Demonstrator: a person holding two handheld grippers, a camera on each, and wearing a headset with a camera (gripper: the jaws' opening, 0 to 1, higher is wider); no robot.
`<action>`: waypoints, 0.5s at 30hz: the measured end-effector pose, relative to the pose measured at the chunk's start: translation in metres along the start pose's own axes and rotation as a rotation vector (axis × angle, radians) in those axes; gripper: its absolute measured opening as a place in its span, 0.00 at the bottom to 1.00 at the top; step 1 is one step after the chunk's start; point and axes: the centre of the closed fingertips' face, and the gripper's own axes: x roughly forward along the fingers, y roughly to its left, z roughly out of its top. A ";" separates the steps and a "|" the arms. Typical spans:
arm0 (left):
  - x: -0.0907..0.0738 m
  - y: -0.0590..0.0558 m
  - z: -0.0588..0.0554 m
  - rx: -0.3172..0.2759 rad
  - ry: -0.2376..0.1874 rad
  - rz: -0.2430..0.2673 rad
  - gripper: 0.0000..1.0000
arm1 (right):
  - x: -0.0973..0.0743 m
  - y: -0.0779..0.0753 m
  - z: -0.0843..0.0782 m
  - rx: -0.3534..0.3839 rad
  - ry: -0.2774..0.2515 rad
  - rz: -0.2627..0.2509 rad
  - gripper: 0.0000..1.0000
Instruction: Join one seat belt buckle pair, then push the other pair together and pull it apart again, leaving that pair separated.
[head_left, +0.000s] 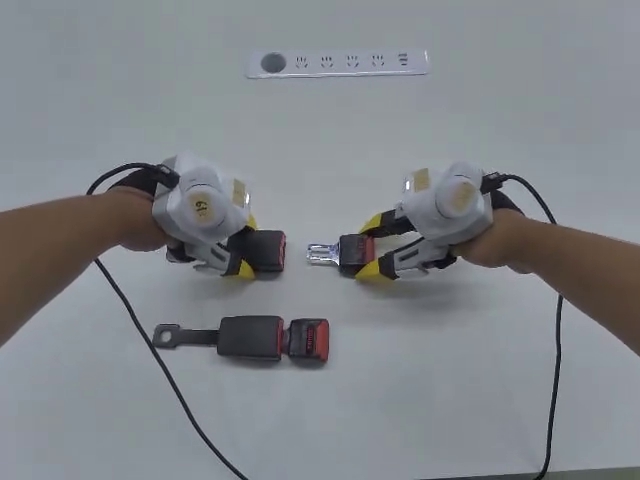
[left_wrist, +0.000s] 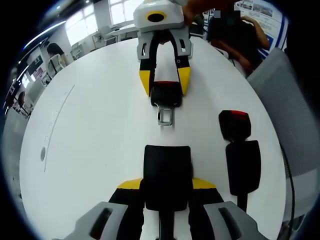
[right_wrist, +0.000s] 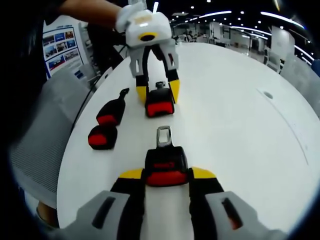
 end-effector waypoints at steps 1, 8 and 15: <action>0.000 0.000 0.000 0.000 0.001 0.000 0.35 | -0.002 0.001 -0.002 -0.001 0.003 0.000 0.34; 0.000 0.000 0.000 -0.004 0.002 0.003 0.35 | -0.012 0.002 -0.012 -0.003 0.011 -0.005 0.34; 0.000 0.000 0.000 -0.007 0.002 0.004 0.35 | -0.023 0.003 -0.025 0.001 0.014 -0.010 0.34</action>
